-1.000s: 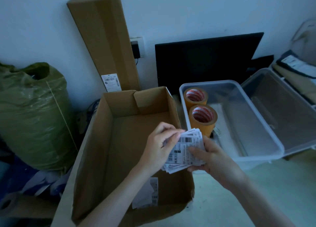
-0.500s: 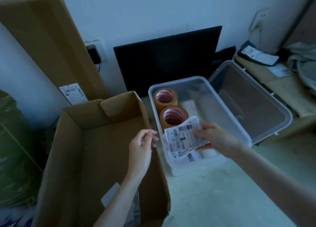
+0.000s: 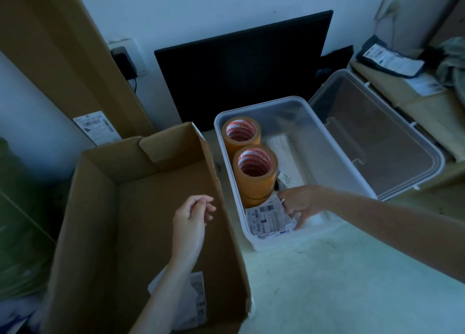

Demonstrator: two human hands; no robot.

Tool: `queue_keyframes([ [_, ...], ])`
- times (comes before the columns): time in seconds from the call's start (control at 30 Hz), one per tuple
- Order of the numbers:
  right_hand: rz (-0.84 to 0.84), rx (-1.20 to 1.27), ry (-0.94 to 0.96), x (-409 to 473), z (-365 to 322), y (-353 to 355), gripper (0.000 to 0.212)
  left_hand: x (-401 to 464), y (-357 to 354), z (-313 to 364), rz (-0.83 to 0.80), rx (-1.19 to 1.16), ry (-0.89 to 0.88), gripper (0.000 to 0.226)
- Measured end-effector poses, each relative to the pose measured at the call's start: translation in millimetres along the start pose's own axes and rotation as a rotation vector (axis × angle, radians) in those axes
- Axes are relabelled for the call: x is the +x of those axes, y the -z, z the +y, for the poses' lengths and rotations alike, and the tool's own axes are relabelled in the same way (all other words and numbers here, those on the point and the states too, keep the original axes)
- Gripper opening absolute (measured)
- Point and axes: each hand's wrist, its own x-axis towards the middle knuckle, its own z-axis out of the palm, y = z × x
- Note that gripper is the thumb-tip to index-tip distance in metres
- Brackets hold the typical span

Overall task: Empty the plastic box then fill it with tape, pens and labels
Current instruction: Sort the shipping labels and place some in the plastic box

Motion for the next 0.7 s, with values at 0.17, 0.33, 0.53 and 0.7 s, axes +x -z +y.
queue_keyframes([
  [0.17, 0.113, -0.115, -0.022, 1.9, 6.4, 6.5, 0.048, -4.4, 4.7, -5.1, -0.024, 0.004, 0.01, 0.023],
  [0.33, 0.25, -0.06, 0.084, -17.9, 4.5, 9.5, 0.046, -9.9, 13.8, -6.3, -0.044, 0.034, -0.012, 0.022],
  [0.53, 0.271, 0.19, 0.458, -56.5, -9.7, -11.9, 0.021, -21.5, 36.7, -13.9, -0.059, 0.137, -0.032, 0.02],
  [0.7, 0.233, 0.395, 0.696, -81.8, -29.5, -57.0, 0.014, -32.8, 62.8, -28.6, -0.029, 0.264, -0.031, 0.017],
])
